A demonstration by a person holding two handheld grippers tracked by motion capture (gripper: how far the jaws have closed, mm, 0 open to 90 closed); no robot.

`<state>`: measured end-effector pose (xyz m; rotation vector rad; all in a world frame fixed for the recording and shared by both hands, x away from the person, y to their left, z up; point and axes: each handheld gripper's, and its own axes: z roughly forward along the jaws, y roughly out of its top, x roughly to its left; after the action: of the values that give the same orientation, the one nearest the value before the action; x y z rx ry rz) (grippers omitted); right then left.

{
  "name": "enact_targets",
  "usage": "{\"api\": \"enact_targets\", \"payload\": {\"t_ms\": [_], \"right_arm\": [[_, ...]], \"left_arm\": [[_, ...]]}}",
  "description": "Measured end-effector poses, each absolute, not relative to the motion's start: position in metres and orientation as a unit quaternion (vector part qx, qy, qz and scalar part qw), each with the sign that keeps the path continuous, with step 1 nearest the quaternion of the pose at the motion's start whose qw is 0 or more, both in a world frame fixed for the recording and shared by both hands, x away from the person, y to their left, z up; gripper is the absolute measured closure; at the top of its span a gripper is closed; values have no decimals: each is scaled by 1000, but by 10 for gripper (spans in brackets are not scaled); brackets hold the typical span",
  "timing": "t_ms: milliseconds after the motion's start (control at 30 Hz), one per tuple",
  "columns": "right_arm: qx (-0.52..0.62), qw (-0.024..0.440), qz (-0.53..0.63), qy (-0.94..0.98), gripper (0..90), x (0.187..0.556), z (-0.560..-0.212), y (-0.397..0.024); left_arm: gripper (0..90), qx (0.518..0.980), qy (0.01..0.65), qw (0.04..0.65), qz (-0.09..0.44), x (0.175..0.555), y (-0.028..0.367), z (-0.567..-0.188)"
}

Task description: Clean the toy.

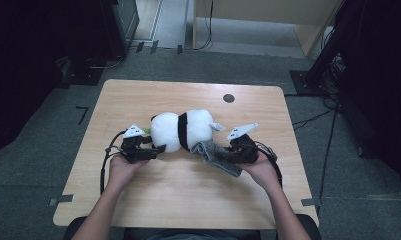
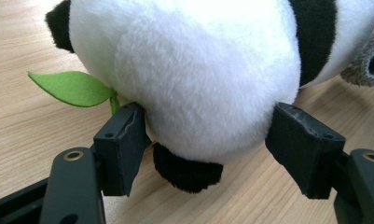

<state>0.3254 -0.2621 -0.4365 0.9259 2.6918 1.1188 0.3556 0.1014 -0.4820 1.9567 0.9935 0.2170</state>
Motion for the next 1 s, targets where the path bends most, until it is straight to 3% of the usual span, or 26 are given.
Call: {"api": "enact_targets", "payload": {"t_ms": [633, 1000], "right_arm": [[237, -8, 355, 904, 738, 334, -453, -178], [261, 22, 344, 902, 734, 341, -466, -154]], "left_arm": [[290, 786, 408, 454, 97, 353, 99, -483], [293, 785, 410, 452, 100, 351, 98, -483]]}}
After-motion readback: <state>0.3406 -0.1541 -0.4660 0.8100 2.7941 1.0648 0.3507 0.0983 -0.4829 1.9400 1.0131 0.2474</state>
